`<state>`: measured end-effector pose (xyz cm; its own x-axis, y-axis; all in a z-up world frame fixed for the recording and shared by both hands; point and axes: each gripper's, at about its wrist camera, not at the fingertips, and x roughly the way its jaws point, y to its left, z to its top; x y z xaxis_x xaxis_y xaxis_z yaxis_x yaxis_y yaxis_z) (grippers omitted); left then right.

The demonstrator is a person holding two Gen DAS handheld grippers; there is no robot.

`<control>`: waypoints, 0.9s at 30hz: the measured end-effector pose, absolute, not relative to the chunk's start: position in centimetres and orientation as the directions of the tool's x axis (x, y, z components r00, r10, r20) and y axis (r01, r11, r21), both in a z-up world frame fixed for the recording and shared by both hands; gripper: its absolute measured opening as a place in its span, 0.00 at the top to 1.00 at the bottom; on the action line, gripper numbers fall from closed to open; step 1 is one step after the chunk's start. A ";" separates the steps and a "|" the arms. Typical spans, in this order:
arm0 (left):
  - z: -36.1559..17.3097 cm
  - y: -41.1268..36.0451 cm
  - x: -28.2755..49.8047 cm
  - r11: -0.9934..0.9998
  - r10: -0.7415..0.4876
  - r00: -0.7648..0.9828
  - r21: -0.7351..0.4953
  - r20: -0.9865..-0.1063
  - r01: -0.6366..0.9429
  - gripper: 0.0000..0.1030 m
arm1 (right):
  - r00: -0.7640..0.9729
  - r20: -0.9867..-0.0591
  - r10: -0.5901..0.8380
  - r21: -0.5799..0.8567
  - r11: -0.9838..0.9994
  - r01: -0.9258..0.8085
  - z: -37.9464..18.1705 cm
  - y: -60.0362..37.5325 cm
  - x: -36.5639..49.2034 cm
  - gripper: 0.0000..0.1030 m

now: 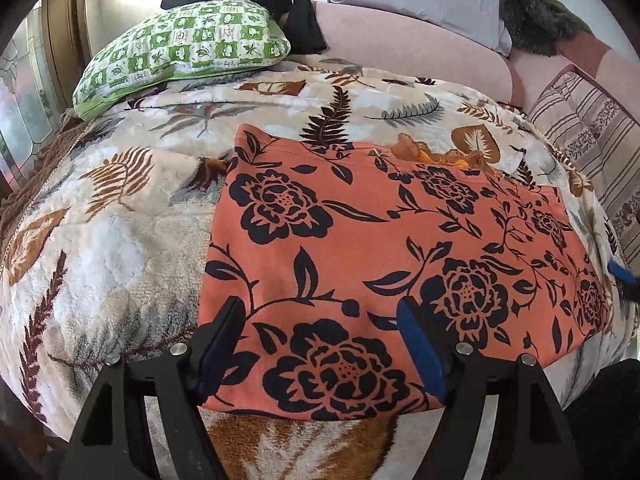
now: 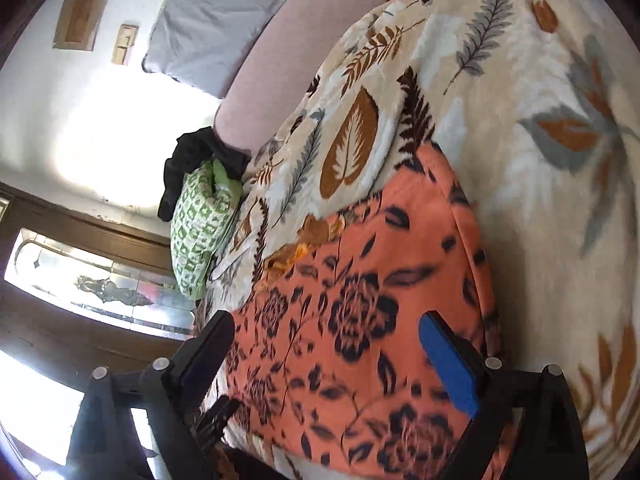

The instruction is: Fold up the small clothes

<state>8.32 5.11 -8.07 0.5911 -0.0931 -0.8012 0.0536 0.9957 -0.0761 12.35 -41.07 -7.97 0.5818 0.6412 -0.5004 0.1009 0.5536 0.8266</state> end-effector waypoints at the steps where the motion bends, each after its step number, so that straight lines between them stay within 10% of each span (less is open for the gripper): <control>1: -7.9 5.1 8.2 0.995 -0.097 0.592 -0.081 -0.800 0.053 0.24 | 0.589 -0.473 0.655 0.850 0.515 0.111 -8.3 -40.7 10.0 0.08; 15: -7.1 0.6 8.2 0.986 -0.168 0.586 -0.127 -0.793 0.111 0.24 | 0.723 -0.455 0.520 0.890 0.235 0.391 -17.1 -42.9 4.5 0.14; 16: -7.2 0.2 8.3 0.986 -0.163 0.584 -0.118 -0.795 0.115 0.24 | 0.720 -0.475 0.506 0.879 0.237 0.413 -17.3 -43.3 4.6 0.35; 17: -7.3 -0.2 8.5 0.987 -0.158 0.582 -0.108 -0.798 0.120 0.24 | 0.711 -0.493 0.502 0.869 0.257 0.422 -17.2 -43.5 4.8 0.80; 18: -7.4 -0.5 8.6 0.987 -0.155 0.582 -0.099 -0.799 0.127 0.24 | 0.702 -0.503 0.504 0.864 0.275 0.421 -16.9 -43.4 5.0 0.92; 27: -10.9 -2.7 9.9 0.985 -0.037 0.585 0.068 -0.810 0.157 0.21 | 0.580 -0.674 0.457 0.725 0.557 0.405 -15.3 -42.0 5.2 0.80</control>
